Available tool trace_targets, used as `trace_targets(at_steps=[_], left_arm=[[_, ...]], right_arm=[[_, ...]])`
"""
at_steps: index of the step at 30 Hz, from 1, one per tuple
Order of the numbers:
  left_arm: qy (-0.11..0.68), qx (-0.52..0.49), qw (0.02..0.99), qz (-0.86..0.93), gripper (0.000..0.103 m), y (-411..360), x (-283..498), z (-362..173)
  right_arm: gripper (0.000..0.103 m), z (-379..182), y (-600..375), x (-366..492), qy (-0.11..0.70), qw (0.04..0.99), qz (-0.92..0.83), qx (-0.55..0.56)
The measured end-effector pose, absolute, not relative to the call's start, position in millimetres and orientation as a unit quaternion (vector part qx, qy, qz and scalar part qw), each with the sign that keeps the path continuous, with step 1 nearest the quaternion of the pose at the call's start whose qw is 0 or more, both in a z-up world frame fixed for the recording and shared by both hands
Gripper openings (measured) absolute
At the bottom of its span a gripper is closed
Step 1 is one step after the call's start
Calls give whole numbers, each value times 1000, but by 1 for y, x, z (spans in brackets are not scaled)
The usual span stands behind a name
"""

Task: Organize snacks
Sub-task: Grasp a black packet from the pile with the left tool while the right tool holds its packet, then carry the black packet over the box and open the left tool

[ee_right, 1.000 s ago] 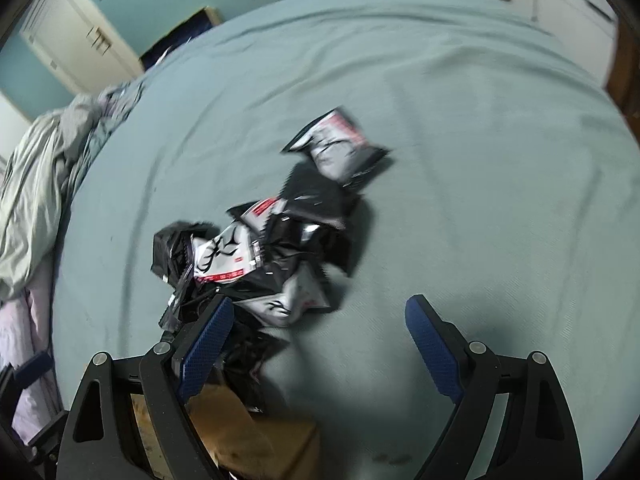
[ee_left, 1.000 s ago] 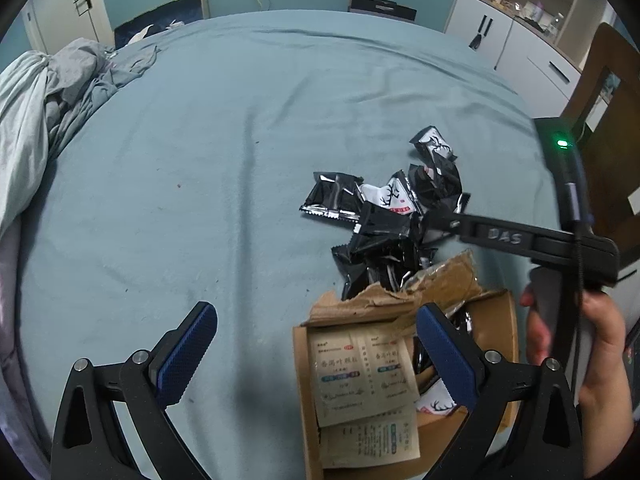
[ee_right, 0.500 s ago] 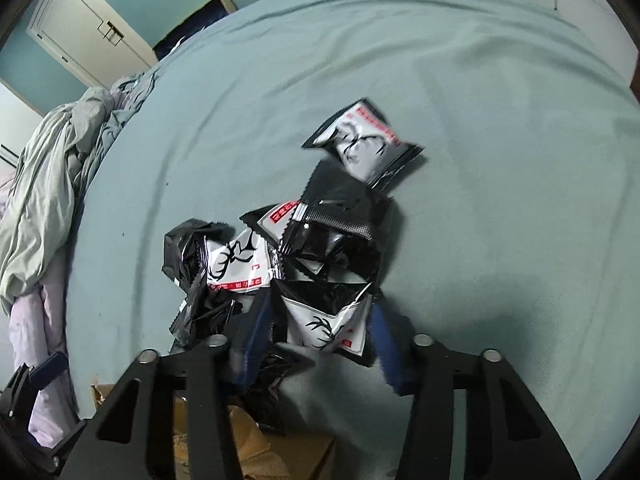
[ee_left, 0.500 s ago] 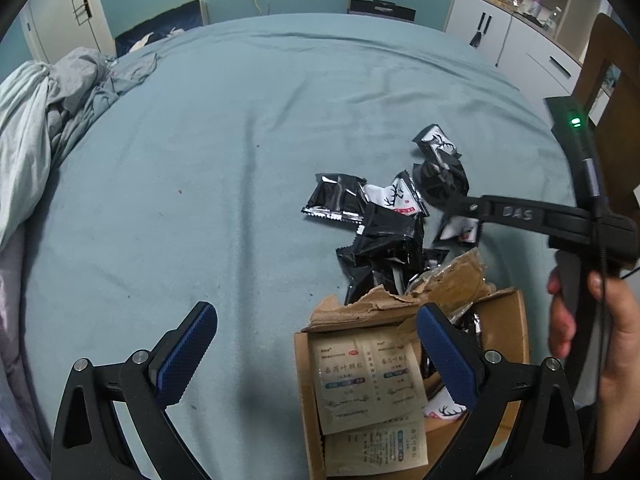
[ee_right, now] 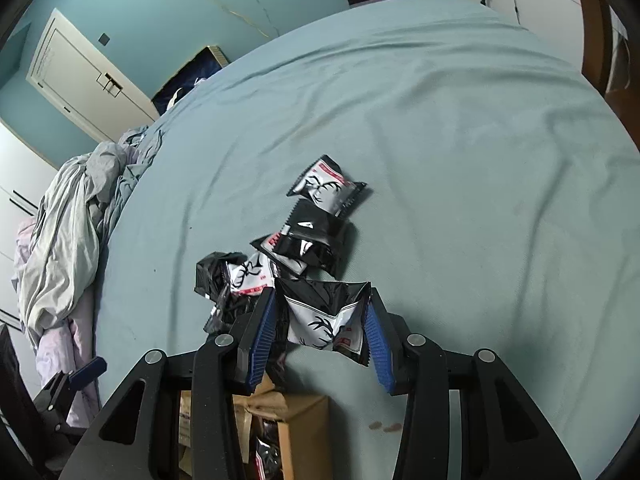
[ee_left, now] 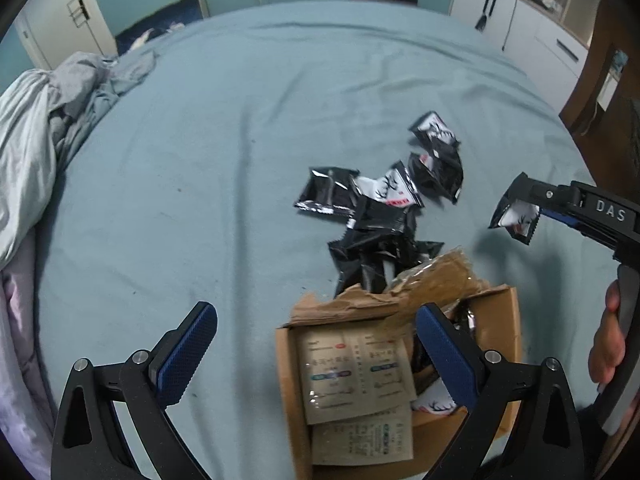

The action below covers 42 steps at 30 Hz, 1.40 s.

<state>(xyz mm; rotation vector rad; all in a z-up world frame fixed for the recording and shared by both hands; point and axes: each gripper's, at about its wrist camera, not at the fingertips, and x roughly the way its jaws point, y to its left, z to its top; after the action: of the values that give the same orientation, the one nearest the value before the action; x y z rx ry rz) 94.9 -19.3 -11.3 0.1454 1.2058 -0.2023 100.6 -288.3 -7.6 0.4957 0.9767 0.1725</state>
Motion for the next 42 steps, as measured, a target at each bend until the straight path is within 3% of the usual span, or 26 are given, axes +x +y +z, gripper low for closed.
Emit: trace_targets(at_steps=[8,21,23,26,30,42], left_arm=[[575,112,805,-88,102,-56,137,-7],[685,56,722,-84,101,-88,201,-82],[690,44,718,-84,93,-85,202,-87],[706,15,702,-92,67,-78,203,-95],[719,-34,687,-95,53,-58,201,-102],[641,-94,757,-79,51,7,169,-18]], right_arm=[[42,-2,-302,116,470,843,87,248],[42,-11,-313,121,476,829,100,274],[42,-14,-312,123,480,826,102,277],[42,-16,-310,125,483,825,102,275],[42,-15,-309,125,482,827,97,273],[42,-21,-313,96,481,831,71,272]])
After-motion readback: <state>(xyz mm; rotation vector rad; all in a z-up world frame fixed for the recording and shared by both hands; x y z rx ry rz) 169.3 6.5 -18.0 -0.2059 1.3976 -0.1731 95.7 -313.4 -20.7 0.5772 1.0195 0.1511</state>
